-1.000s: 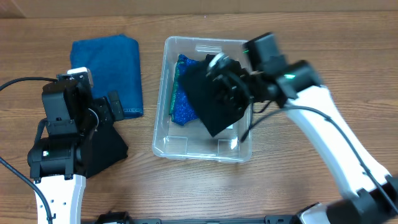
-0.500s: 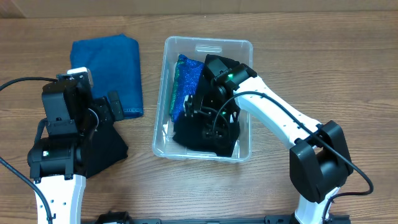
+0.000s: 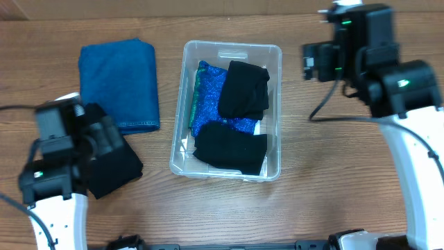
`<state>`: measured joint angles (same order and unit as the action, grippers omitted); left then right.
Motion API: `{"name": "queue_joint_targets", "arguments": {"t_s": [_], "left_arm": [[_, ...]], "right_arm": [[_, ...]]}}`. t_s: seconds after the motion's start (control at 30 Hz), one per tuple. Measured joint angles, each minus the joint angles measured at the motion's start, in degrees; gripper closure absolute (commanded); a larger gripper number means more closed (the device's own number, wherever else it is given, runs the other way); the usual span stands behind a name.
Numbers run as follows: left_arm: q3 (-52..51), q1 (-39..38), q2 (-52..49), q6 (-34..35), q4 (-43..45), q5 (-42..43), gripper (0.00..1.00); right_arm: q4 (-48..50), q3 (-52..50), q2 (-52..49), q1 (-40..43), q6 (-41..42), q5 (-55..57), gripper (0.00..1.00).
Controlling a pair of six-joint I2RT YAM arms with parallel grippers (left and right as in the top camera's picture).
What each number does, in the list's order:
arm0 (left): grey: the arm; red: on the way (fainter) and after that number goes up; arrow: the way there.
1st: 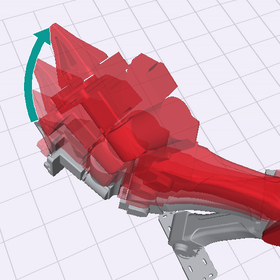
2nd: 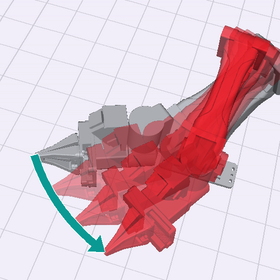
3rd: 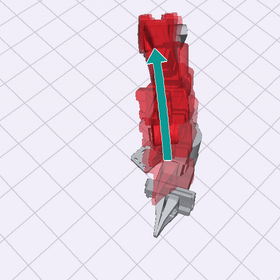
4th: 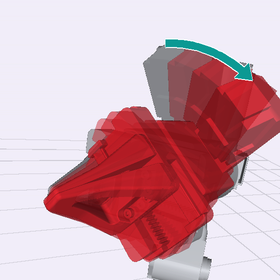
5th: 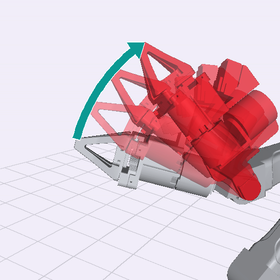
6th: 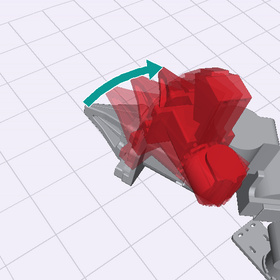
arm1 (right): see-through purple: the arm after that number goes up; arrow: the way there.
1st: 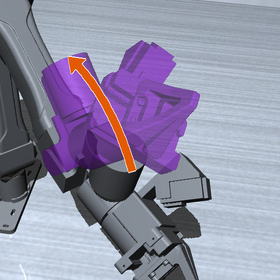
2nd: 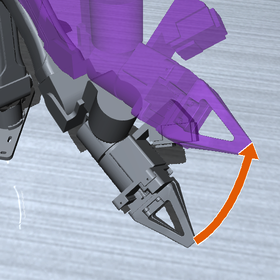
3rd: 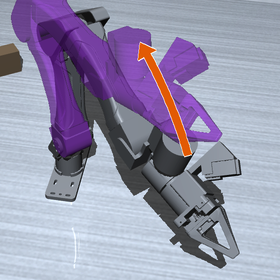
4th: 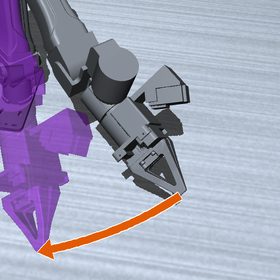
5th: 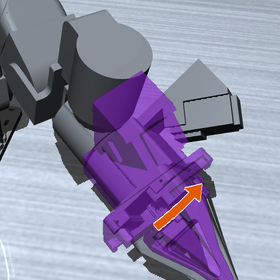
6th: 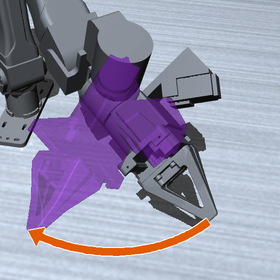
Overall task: Pack container
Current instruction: 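Place the second black cloth into the bin's lower half and withdraw, then grasp the left black cloth with the left gripper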
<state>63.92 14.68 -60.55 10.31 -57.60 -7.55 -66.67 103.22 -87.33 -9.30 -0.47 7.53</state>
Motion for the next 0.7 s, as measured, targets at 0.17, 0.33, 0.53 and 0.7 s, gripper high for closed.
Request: {"name": "queue_joint_targets", "arguments": {"t_s": [0.17,0.33,0.53,0.7], "left_arm": [[0.2,23.2,-5.1,0.5,0.1,13.0,0.00],[0.4,34.6,-20.9,-2.7,1.0,26.5,0.00],[0.5,34.8,-43.3,-12.2,2.9,34.8,0.00],[0.9,34.9,-47.3,-13.9,5.6,36.7,0.25]], "right_arm": [[-1.3,-1.2,-2.4,7.6,2.4,-7.3,0.00],[-1.9,-1.4,-2.5,9.3,3.3,-11.0,0.00],[-1.9,-1.4,-2.5,9.3,3.5,-11.8,0.00],[-1.9,-1.4,-2.5,9.3,3.5,-11.8,0.00]]}}
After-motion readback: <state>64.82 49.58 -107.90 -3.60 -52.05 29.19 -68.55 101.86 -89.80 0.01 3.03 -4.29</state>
